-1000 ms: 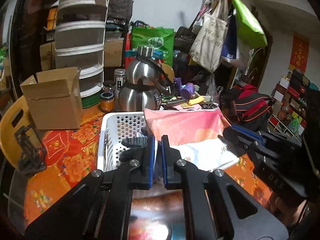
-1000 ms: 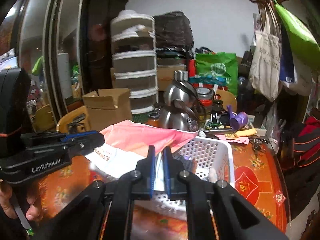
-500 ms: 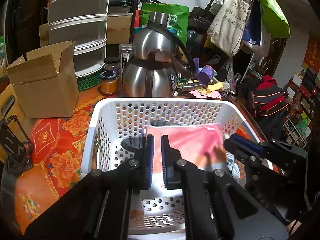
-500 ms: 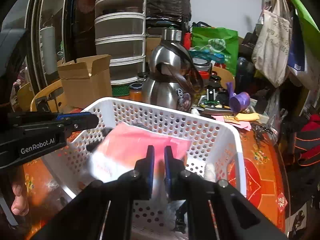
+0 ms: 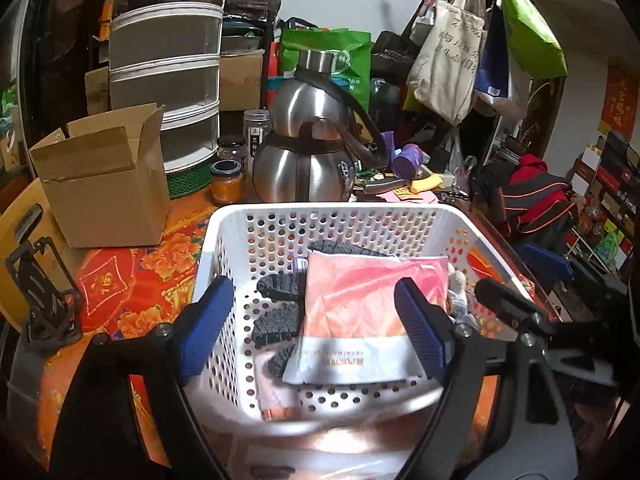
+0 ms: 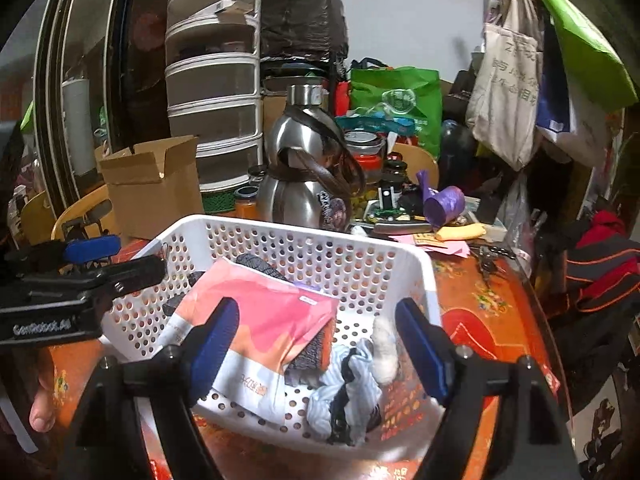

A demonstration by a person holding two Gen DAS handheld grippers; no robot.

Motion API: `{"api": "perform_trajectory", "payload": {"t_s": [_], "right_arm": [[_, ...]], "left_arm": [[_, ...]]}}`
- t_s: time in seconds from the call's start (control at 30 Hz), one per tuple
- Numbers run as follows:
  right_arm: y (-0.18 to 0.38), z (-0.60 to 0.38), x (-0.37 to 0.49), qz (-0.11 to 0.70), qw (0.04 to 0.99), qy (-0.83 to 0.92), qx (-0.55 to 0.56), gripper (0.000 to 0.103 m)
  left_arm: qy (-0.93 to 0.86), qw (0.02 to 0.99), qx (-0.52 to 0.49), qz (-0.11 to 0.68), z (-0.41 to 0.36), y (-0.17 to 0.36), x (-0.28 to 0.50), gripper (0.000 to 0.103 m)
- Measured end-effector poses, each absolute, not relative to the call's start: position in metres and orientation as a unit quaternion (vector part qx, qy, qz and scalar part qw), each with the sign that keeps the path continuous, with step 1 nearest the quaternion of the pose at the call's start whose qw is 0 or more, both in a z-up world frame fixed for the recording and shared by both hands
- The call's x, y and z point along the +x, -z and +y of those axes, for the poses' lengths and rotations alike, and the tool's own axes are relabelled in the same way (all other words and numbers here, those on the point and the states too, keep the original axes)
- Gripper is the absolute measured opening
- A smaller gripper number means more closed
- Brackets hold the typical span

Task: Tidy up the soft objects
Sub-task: 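Lift the package into the white basket and open the left tool, then move both tools to the clear plastic bag holding a black item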

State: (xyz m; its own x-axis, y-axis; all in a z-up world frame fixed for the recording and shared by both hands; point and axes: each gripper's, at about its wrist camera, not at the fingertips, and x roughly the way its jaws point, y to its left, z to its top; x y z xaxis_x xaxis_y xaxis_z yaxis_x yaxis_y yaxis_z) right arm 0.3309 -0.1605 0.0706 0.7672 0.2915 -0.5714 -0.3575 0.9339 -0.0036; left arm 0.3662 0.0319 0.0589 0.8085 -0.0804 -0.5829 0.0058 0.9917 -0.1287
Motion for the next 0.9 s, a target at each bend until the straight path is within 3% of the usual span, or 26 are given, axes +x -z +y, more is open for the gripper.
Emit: {"api": "perform_trajectory", "payload": {"t_s": [0.3,0.5,0.6,0.9], "right_arm": [[-0.08,-0.169,0.291,0.284,0.941,-0.176,-0.047,0.085],[-0.076,-0.181,0.252,0.293,0.938,-0.184,-0.035,0.089],[-0.06,-0.193,0.22,0.302,0.934,-0.188,-0.027,0.097],[0.021,-0.227,0.196,0.401,0.896,-0.188,0.023,0.097]], "left_arm": [[0.023,0.959,-0.055,0.279,0.032,-0.066,0.287,0.083],[0.01,0.956,-0.05,0.288,0.041,-0.048,0.226,0.091],[0.005,0.95,-0.053,0.307,0.052,-0.027,0.197,0.092],[-0.002,0.92,-0.091,0.381,0.086,0.037,0.192,0.093]]}}
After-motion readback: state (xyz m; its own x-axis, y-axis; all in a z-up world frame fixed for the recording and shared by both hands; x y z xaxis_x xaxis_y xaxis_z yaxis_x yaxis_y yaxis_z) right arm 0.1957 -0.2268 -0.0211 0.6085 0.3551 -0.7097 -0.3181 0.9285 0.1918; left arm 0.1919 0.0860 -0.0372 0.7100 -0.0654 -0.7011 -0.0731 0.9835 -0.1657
